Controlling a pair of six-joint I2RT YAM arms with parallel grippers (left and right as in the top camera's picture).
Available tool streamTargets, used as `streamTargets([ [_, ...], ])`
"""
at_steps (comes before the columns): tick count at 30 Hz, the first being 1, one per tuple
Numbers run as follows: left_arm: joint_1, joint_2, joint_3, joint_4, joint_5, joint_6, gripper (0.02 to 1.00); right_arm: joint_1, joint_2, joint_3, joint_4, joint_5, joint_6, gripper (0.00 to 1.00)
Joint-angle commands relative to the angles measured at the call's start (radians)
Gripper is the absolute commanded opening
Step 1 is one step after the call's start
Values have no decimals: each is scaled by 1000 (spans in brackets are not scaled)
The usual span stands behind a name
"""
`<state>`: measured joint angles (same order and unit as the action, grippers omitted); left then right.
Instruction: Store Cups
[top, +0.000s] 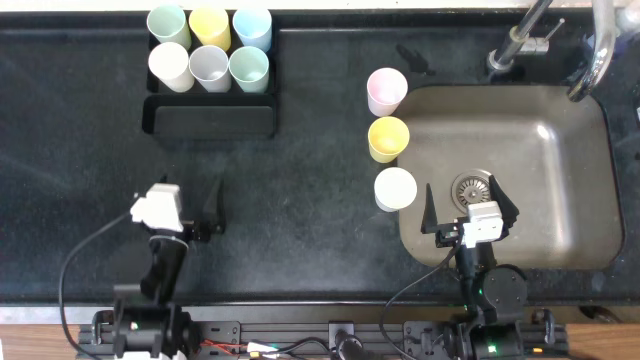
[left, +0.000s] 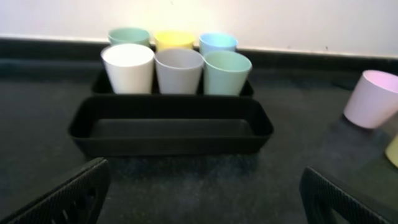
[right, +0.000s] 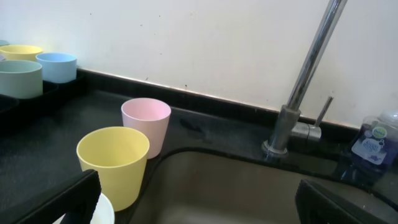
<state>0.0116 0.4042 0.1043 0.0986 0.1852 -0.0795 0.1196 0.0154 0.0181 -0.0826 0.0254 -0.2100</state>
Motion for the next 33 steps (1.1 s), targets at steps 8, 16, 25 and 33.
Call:
streamTargets([
  [8, -106, 348, 455, -174, 31, -41, 1000, 5, -11, -14, 5, -7, 0, 996],
  [16, -192, 569, 701, -293, 14, -128, 998, 5, -11, -14, 5, -6, 0, 996],
  [25, -278, 898, 1070, -535, -95, -219, 1000, 5, -11, -14, 5, -6, 0, 996],
  [33, -399, 1178, 1426, -718, -166, -295, 1000, 5, -11, -14, 5, -6, 0, 996],
])
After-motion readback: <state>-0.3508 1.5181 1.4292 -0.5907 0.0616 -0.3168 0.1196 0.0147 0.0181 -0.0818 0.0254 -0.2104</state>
